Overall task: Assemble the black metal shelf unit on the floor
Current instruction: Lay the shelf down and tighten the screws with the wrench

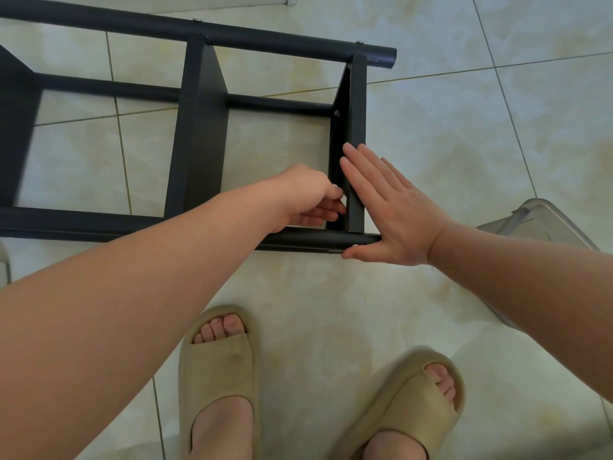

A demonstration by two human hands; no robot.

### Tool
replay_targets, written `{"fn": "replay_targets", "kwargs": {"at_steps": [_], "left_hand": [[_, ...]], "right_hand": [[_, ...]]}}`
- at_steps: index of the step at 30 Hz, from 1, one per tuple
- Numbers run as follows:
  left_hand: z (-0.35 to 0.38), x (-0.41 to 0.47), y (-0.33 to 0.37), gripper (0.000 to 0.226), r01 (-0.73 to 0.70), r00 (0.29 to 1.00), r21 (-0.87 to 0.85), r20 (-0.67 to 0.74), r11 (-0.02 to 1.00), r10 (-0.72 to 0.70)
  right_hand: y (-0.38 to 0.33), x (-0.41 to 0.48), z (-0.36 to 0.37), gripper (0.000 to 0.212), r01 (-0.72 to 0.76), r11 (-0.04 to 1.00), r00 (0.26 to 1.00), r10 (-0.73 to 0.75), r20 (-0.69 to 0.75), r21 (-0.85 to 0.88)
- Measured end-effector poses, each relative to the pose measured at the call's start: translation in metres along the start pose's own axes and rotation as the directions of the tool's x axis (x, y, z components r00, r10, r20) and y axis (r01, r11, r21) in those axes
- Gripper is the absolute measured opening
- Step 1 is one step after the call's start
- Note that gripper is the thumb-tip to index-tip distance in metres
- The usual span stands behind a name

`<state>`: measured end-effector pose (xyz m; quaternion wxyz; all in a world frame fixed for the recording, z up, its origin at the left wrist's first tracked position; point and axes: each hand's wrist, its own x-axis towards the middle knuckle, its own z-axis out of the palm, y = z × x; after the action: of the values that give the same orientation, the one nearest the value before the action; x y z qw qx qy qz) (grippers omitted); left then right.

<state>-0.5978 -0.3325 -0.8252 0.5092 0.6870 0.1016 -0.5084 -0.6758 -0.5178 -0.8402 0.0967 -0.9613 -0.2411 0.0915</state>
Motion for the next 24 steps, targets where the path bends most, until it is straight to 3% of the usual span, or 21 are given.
{"fn": "replay_targets", "kwargs": {"at_steps": [11,24], "left_hand": [[-0.003,0.002,-0.001,0.011,-0.026,0.999,0.080,0.038,0.996,0.023],[-0.013,-0.005,-0.001,0.017,-0.103,0.993,0.293,0.093,0.950,0.079]], "right_hand": [[0.000,0.000,0.000,0.117,-0.002,1.000,1.000,0.002,0.003,-0.015],[0.000,0.000,0.001,0.116,0.004,1.000,1.000,-0.005,-0.021,-0.007]]}}
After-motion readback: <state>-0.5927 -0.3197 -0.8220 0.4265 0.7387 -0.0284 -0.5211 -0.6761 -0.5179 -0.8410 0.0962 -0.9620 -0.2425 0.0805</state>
